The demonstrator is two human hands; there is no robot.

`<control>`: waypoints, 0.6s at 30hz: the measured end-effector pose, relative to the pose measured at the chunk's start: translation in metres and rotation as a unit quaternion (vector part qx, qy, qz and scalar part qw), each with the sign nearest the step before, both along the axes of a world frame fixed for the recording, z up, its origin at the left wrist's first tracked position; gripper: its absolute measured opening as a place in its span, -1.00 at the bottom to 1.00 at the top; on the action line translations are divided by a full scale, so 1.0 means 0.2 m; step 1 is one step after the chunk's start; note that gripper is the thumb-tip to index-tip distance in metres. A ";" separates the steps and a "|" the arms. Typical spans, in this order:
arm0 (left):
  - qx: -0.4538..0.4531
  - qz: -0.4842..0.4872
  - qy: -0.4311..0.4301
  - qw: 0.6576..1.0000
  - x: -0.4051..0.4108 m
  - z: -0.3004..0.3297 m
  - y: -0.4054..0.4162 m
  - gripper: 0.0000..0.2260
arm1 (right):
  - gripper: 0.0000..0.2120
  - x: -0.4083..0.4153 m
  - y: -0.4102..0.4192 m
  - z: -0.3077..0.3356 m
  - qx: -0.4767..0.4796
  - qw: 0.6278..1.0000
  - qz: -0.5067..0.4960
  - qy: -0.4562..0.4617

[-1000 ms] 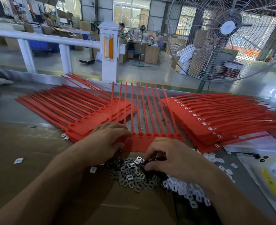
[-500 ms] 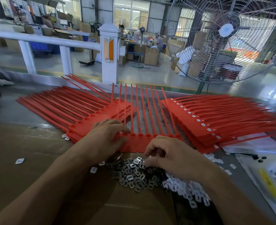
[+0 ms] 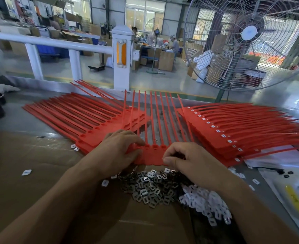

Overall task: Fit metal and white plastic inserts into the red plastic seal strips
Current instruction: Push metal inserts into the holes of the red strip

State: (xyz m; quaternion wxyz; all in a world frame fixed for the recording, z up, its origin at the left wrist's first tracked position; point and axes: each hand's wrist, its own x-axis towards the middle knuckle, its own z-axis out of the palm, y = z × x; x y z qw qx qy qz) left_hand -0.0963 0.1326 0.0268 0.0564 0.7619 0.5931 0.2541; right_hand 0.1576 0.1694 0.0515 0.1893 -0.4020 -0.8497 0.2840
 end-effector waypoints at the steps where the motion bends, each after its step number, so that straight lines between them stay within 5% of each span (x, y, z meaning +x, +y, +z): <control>1: 0.003 -0.002 -0.008 1.000 0.00 0.00 0.00 -0.76 | -0.87 -0.01 0.01 0.01 -0.016 1.000 -0.014 0.016; 9: 0.082 -0.001 -0.124 0.989 0.09 0.02 -0.03 -0.77 | -0.89 -0.16 0.08 -0.01 -0.198 0.945 -0.114 0.233; 18: 0.105 -0.007 -0.130 0.986 0.11 0.01 -0.02 -0.86 | -0.94 -0.22 0.05 -0.08 -0.217 0.934 -0.111 0.263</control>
